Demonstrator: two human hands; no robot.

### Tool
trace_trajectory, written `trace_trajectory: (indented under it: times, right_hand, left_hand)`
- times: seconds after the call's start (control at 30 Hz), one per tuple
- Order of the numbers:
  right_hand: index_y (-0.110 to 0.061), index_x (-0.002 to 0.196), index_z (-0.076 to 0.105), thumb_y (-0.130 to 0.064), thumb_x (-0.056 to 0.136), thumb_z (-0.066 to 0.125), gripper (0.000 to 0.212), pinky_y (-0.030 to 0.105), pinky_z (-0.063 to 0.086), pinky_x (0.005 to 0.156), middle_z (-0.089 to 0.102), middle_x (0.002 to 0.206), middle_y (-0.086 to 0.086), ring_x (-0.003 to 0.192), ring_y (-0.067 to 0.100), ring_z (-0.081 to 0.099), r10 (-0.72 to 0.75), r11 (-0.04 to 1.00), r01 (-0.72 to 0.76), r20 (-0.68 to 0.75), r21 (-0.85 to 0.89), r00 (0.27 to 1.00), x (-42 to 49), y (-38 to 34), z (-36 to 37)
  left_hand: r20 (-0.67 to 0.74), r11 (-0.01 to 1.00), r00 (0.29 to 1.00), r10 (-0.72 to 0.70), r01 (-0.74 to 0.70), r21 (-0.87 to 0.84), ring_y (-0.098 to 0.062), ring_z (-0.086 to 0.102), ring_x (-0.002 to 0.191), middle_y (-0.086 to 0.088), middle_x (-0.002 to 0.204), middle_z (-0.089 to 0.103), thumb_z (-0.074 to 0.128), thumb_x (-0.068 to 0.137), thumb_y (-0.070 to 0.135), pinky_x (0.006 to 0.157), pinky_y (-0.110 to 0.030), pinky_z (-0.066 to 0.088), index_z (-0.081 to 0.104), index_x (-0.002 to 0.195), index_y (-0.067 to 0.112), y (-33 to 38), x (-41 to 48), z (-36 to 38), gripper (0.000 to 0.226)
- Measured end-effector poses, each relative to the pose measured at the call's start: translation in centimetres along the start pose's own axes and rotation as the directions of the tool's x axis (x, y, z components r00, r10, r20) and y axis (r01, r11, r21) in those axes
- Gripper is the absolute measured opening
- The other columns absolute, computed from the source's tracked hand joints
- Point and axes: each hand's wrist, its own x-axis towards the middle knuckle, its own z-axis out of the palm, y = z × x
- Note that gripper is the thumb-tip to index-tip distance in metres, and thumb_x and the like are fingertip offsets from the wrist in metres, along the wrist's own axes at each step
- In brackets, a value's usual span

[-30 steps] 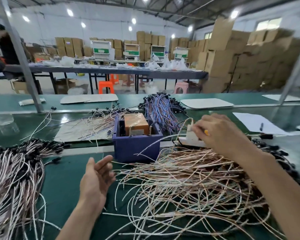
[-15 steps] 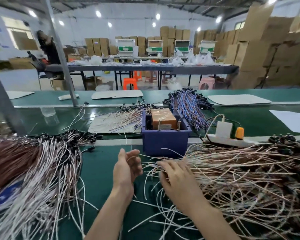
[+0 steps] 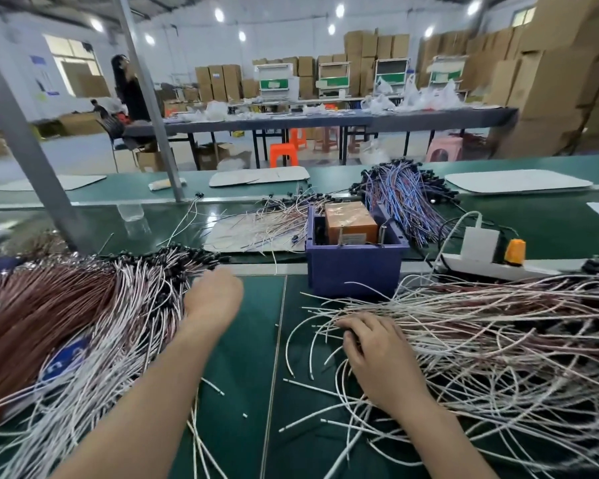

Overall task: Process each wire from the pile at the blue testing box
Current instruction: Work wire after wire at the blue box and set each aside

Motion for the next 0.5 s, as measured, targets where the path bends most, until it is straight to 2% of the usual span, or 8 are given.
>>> trace_trajectory:
  times: [0.1,0.23,0.3,0.4,0.5]
  right_hand:
    - [-0.036,0.129,0.059,-0.031,0.104,0.043,0.03,0.023,0.028,0.111,0.056,0.128,-0.021,0.119,0.001,0.041,-0.003,1.0,0.003,0.003,0.014,1.0,-0.1,0.1,-0.1]
    - [-0.036,0.128,0.059,-0.03,0.104,0.043,0.029,0.025,0.029,0.111,0.056,0.127,-0.021,0.118,0.001,0.042,-0.002,0.999,0.002,0.002,0.034,1.0,-0.1,0.0,-0.1]
    - [-0.035,0.127,0.06,-0.029,0.104,0.044,0.029,0.024,0.028,0.111,0.057,0.127,-0.021,0.119,0.002,0.044,-0.003,0.999,0.003,0.004,0.039,1.0,-0.1,0.1,-0.1]
    - [-0.037,0.128,0.059,-0.03,0.104,0.042,0.03,0.022,0.027,0.11,0.056,0.127,-0.022,0.119,0.002,0.042,-0.006,0.999,0.005,0.013,0.039,1.0,-0.2,0.2,-0.1]
    - [-0.037,0.128,0.059,-0.03,0.104,0.043,0.03,0.022,0.028,0.11,0.056,0.126,-0.022,0.12,0.004,0.043,0.002,0.999,-0.003,0.011,0.051,1.0,-0.2,0.2,-0.1]
  left_hand:
    - [0.056,0.943,0.994,-0.089,0.066,0.325,-0.033,0.046,0.132,-0.016,0.145,0.046,0.042,0.099,0.012,0.102,-0.044,0.042,0.048,0.14,0.007,-2.7,0.9,-0.3,0.042]
    - [0.044,0.879,0.991,-0.129,0.094,0.467,-0.033,0.05,0.129,-0.02,0.147,0.04,0.04,0.099,0.006,0.098,-0.042,0.046,0.044,0.143,0.002,-4.9,0.9,0.1,0.045]
    - [0.029,0.865,0.994,-0.103,0.075,0.495,-0.031,0.057,0.123,-0.019,0.141,0.048,0.042,0.098,0.005,0.092,-0.039,0.05,0.048,0.14,0.002,-4.8,0.7,0.2,0.042]
    - [0.035,0.862,0.996,-0.087,0.058,0.504,-0.026,0.068,0.107,-0.009,0.12,0.068,0.048,0.094,0.0,0.079,-0.032,0.051,0.062,0.125,0.006,-4.6,0.7,0.1,0.034]
    - [0.044,0.853,0.995,-0.088,0.053,0.519,-0.024,0.07,0.098,-0.002,0.108,0.071,0.051,0.092,-0.002,0.075,-0.03,0.049,0.067,0.117,0.009,-5.0,0.8,-0.1,0.032]
